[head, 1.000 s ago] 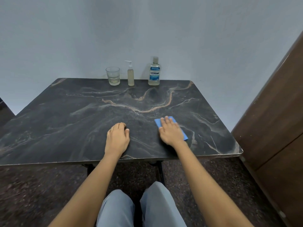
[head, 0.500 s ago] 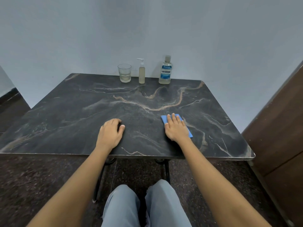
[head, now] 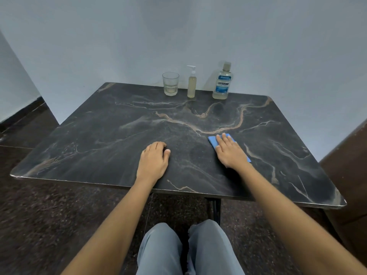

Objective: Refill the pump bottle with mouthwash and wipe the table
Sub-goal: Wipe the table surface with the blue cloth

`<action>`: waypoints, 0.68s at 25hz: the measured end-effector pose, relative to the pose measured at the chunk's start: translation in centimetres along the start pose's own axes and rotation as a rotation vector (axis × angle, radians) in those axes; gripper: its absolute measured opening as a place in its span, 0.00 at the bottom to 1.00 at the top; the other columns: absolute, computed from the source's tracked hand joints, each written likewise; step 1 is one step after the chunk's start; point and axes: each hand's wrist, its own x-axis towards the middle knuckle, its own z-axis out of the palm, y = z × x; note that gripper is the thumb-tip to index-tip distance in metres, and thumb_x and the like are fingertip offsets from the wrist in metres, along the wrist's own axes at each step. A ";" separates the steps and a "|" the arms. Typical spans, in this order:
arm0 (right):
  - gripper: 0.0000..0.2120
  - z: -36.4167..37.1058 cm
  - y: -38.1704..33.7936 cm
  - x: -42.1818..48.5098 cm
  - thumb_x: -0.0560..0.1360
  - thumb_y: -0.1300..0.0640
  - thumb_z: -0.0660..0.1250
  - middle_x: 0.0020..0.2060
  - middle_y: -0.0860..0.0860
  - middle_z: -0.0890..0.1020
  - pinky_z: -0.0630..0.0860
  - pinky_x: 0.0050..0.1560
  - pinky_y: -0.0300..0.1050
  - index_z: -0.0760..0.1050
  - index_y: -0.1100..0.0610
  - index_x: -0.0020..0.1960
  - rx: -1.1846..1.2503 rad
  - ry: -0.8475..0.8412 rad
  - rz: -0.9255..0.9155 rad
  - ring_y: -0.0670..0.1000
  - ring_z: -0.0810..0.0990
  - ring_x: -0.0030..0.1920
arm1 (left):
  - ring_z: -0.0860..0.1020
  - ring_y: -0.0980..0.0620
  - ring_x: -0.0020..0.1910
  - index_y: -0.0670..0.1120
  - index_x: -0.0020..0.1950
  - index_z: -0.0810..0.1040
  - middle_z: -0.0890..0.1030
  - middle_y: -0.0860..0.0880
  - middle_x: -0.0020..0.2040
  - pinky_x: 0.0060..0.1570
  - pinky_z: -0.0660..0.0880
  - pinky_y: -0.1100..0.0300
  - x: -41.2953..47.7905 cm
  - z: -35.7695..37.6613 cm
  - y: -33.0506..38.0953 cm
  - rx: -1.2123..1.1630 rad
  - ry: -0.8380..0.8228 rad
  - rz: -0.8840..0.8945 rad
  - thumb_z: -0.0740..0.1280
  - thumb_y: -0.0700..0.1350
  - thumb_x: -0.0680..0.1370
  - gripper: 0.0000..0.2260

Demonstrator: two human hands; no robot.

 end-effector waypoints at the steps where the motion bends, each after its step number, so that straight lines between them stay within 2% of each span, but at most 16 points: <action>1: 0.25 0.3 -1.8 1.0 0.82 0.53 0.44 0.78 0.54 0.49 0.46 0.75 0.51 0.48 0.55 0.78 0.008 0.028 0.048 0.53 0.47 0.77 | 0.73 0.44 0.62 0.44 0.62 0.74 0.77 0.46 0.61 0.62 0.65 0.51 0.1 0.0 -0.1 0.002 0.008 0.001 0.58 0.49 0.81 0.14; 3: 0.25 1.0 -6.0 1.9 0.82 0.53 0.45 0.78 0.55 0.49 0.45 0.75 0.51 0.48 0.57 0.78 0.054 0.031 0.047 0.55 0.47 0.77 | 0.73 0.44 0.61 0.44 0.61 0.74 0.77 0.46 0.60 0.61 0.66 0.51 0.2 0.0 -0.2 0.000 0.011 0.002 0.58 0.48 0.81 0.13; 7: 0.26 2.7 -12.0 -1.3 0.82 0.51 0.45 0.78 0.54 0.49 0.45 0.76 0.50 0.48 0.55 0.78 0.071 -0.005 -0.192 0.52 0.47 0.77 | 0.75 0.43 0.55 0.43 0.56 0.76 0.79 0.44 0.54 0.57 0.68 0.50 0.1 -0.5 0.0 -0.012 0.061 -0.043 0.57 0.47 0.82 0.12; 11: 0.25 3.0 -8.6 -6.6 0.82 0.49 0.46 0.78 0.50 0.50 0.45 0.76 0.47 0.49 0.52 0.78 0.057 -0.004 -0.346 0.48 0.47 0.77 | 0.75 0.43 0.57 0.41 0.58 0.76 0.79 0.43 0.56 0.57 0.68 0.50 0.5 -1.8 -1.2 -0.065 0.075 -0.123 0.56 0.47 0.82 0.14; 14: 0.25 1.5 -2.8 -5.7 0.83 0.50 0.47 0.77 0.51 0.52 0.47 0.75 0.45 0.51 0.53 0.78 0.021 0.048 -0.232 0.48 0.49 0.77 | 0.74 0.41 0.62 0.41 0.63 0.75 0.78 0.42 0.61 0.61 0.67 0.48 1.5 -3.7 -5.2 0.051 -0.001 -0.087 0.58 0.48 0.82 0.15; 17: 0.24 -0.1 0.7 -1.4 0.83 0.51 0.47 0.77 0.53 0.52 0.48 0.75 0.48 0.51 0.55 0.78 -0.021 0.045 -0.050 0.50 0.49 0.77 | 0.73 0.41 0.63 0.42 0.64 0.74 0.77 0.42 0.62 0.62 0.67 0.48 2.2 -5.5 -8.8 0.039 -0.045 -0.069 0.60 0.48 0.81 0.15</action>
